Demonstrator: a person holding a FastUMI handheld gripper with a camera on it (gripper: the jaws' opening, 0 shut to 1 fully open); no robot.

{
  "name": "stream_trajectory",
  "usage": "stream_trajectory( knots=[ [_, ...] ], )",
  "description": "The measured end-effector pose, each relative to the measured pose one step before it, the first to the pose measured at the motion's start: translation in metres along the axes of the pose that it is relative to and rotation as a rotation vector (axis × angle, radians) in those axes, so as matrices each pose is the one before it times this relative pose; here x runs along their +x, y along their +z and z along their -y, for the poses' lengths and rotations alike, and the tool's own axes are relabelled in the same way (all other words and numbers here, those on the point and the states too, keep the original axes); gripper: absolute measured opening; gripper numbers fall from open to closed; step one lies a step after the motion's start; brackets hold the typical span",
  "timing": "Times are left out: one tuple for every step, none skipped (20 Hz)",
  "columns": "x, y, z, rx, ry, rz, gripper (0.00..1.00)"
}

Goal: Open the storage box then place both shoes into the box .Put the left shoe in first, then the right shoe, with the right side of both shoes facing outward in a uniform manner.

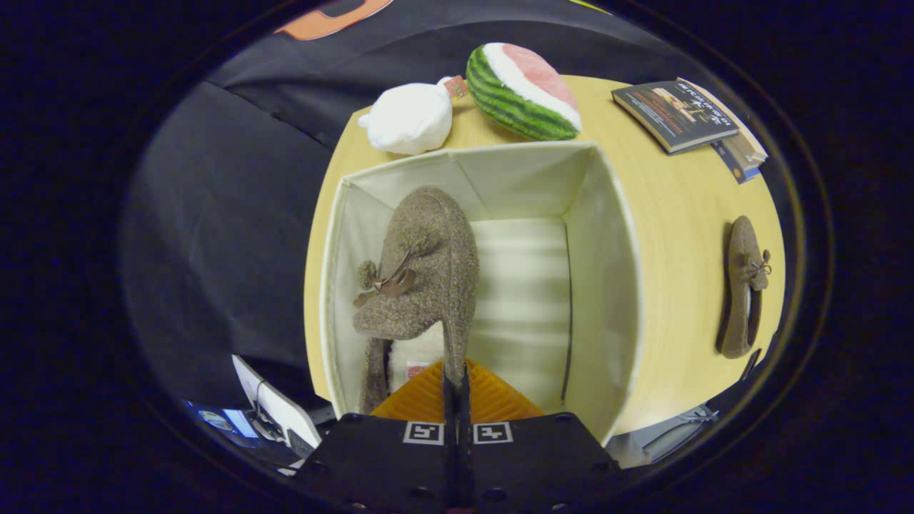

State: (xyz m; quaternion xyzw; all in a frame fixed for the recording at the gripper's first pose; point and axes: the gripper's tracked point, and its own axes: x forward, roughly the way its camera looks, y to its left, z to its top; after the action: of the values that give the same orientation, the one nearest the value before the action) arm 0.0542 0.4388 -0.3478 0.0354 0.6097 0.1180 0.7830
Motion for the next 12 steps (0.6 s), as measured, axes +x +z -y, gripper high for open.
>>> stream_trajectory(
  knots=[
    [0.00944,0.00222,0.0012,-0.00027,-0.02564,-0.00699,0.0],
    [0.00894,0.00033,0.00054,0.00542,-0.02104,-0.00995,0.0],
    [0.00733,-0.00068,-0.00089,0.00504,-0.0073,-0.00985,0.0],
    [0.00861,0.00035,-0.0016,0.0001,-0.00228,-0.00583,0.0],
    [0.00579,-0.00101,0.00078,-0.00236,-0.00555,-0.01032,0.0],
    [0.00633,-0.00079,0.00006,0.00577,0.00281,-0.00133,0.0],
    [0.00312,-0.00026,-0.0002,0.00863,0.00224,-0.00076,0.01],
    [0.00242,-0.00032,0.0011,0.00784,-0.00368,-0.00536,0.01],
    [0.00203,-0.00069,0.00077,0.00653,-0.00026,-0.00708,0.04],
    [0.00258,0.00086,-0.00428,0.00473,0.02265,0.00092,0.04],
    [-0.00124,0.00035,-0.00003,0.00249,0.00864,0.00237,0.08],
    [-0.00032,-0.00041,-0.00208,0.00385,0.01488,0.00134,0.11]
  ],
)
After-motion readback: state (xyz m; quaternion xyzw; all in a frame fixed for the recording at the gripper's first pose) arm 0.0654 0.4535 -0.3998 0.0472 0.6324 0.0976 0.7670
